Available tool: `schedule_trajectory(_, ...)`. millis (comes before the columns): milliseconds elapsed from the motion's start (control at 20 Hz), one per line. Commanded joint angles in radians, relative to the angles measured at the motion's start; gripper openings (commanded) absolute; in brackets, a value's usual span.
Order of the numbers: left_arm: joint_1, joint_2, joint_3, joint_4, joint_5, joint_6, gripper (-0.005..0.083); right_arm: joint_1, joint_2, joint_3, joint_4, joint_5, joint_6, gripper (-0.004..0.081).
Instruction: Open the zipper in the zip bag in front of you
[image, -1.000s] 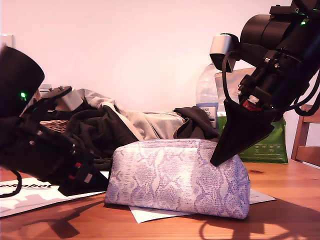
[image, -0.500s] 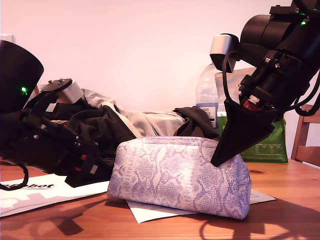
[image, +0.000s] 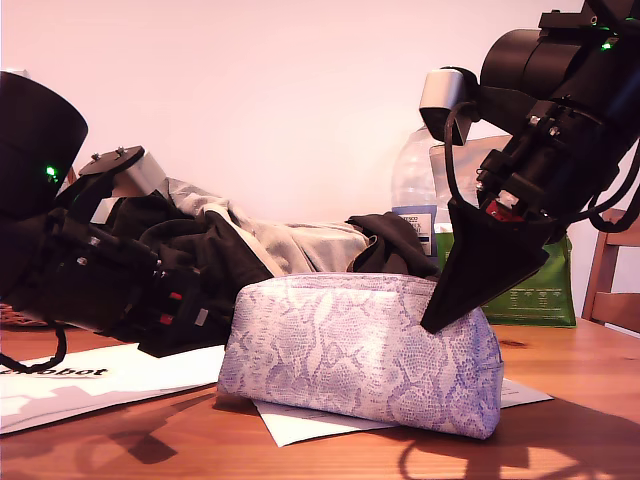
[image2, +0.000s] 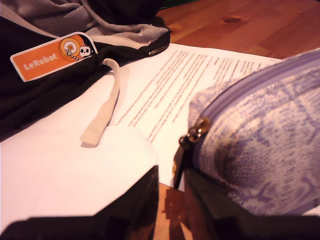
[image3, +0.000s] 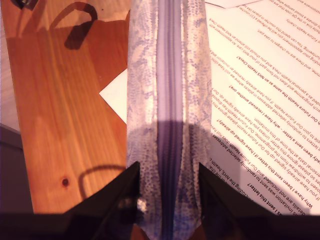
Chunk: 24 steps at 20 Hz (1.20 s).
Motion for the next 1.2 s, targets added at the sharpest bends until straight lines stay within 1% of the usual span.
schedule_trajectory(0, -0.01, 0.0, 0.014, 0.01, 0.008, -0.004, 0.0124, 0.01, 0.016, 0.01, 0.003, -0.001, -0.002, 0.0294)
schedule_trajectory(50, -0.01, 0.0, 0.016, 0.007, 0.008, -0.004, 0.0091, 0.01, 0.016, 0.01, 0.003, -0.001, -0.002, 0.0294)
schedule_trajectory(100, -0.01, 0.0, 0.016, 0.007, 0.008, -0.004, 0.0024, 0.01, 0.016, 0.01, 0.003, -0.001, -0.001, 0.0294)
schedule_trajectory(150, -0.01, 0.0, 0.017, 0.008, 0.008, -0.004, -0.0024, 0.01, 0.016, 0.01, 0.003, -0.001, -0.001, 0.0294)
schedule_trajectory(350, -0.008, -0.002, 0.019, 0.008, 0.0, 0.006, -0.0019, 0.01, 0.016, 0.01, 0.003, -0.002, 0.001, 0.0293)
schedule_trajectory(550, -0.009, -0.039, 0.019, 0.007, -0.063, 0.08, -0.0019, 0.01, 0.016, 0.01, 0.003, -0.002, 0.002, 0.0281)
schedule_trajectory(650, -0.009, -0.077, 0.019, 0.006, -0.089, 0.107, -0.0019, 0.01, 0.016, 0.01, 0.003, -0.001, 0.002, 0.0243)
schedule_trajectory(750, -0.01, -0.112, 0.019, -0.014, -0.089, 0.109, -0.0019, 0.01, 0.016, 0.01, 0.004, -0.002, 0.029, 0.0192)
schedule_trajectory(950, -0.056, -0.151, 0.019, -0.023, -0.093, 0.129, -0.0019, 0.01, 0.016, 0.01, 0.002, -0.002, 0.055, -0.0005)
schedule_trajectory(1150, -0.117, -0.169, 0.019, -0.018, -0.103, 0.13, -0.0019, 0.011, 0.016, 0.01, 0.0, -0.001, 0.055, -0.0013)
